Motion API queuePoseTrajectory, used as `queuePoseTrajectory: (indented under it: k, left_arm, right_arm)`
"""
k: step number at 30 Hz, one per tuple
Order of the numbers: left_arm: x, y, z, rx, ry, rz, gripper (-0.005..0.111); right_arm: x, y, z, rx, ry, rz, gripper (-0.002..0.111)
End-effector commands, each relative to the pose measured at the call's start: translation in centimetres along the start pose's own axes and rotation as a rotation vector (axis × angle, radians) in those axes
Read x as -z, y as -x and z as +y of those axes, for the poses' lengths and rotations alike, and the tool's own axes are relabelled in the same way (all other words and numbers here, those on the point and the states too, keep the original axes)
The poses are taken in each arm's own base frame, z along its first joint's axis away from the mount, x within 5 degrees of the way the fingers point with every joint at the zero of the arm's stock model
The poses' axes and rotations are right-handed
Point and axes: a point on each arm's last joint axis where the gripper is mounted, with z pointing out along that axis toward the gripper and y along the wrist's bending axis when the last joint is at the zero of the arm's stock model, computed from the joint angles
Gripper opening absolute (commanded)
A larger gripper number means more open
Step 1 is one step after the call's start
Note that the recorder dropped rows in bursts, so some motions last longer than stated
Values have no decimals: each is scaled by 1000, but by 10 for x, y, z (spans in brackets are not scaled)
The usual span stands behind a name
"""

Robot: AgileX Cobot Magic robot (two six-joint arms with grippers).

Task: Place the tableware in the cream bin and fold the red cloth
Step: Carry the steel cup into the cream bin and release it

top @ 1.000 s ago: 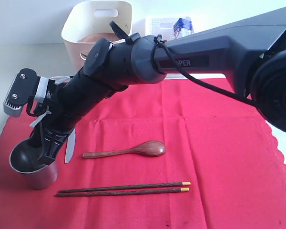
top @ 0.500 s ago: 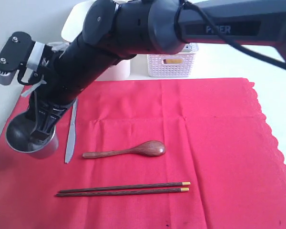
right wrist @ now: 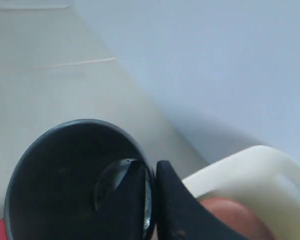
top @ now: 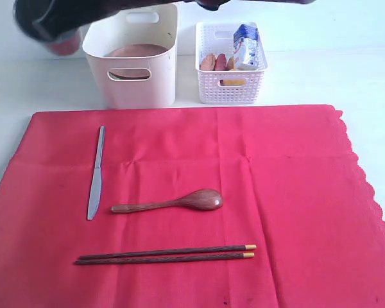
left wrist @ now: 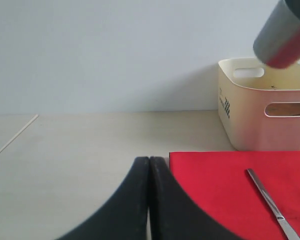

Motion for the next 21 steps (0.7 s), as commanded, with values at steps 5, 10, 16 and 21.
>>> queuePoseTrajectory:
  k: [5,10,16,21]
  left_arm:
    - [0,0,0,-2,3,-8,0]
    - [0,0,0,-2,3,-8,0]
    - [0,0,0,-2,3,-8,0]
    - [0,0,0,-2,3,-8,0]
  right_arm:
    - [4,1,-70,-191,-310,-154,0]
    - [-18,-15,-92,-236,-338,-142,0]
    - [-51,-41,-100,-240,-350,-115,0]
    - [-82,-84,-107,-236,-436,-95,0]
